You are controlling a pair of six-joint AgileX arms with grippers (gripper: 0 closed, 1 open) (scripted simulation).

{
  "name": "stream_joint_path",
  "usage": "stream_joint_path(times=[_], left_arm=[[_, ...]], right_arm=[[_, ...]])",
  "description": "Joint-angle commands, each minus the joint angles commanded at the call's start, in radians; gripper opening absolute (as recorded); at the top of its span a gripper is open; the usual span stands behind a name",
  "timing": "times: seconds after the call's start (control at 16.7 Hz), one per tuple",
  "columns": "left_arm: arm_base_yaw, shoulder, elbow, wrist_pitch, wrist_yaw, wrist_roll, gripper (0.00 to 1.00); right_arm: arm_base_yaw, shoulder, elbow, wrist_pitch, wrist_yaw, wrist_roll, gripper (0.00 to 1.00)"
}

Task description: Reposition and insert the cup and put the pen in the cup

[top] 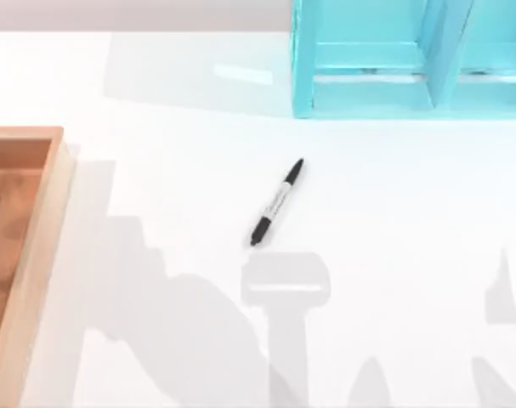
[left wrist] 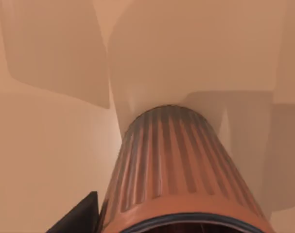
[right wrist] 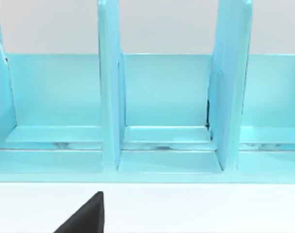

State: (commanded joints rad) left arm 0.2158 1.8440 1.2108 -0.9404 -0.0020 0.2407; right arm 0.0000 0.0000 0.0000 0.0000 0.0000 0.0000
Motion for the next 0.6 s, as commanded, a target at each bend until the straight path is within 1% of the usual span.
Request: stream_joint_path(times=[0.06, 0.6], left_arm=[[0.000, 0.000, 0.000, 0.000, 0.000, 0.000, 1.00], [0.000, 0.000, 0.000, 0.000, 0.000, 0.000, 0.32]], right_arm=[[0.000, 0.000, 0.000, 0.000, 0.000, 0.000, 1.00], [0.000, 0.000, 0.000, 0.000, 0.000, 0.000, 1.00]])
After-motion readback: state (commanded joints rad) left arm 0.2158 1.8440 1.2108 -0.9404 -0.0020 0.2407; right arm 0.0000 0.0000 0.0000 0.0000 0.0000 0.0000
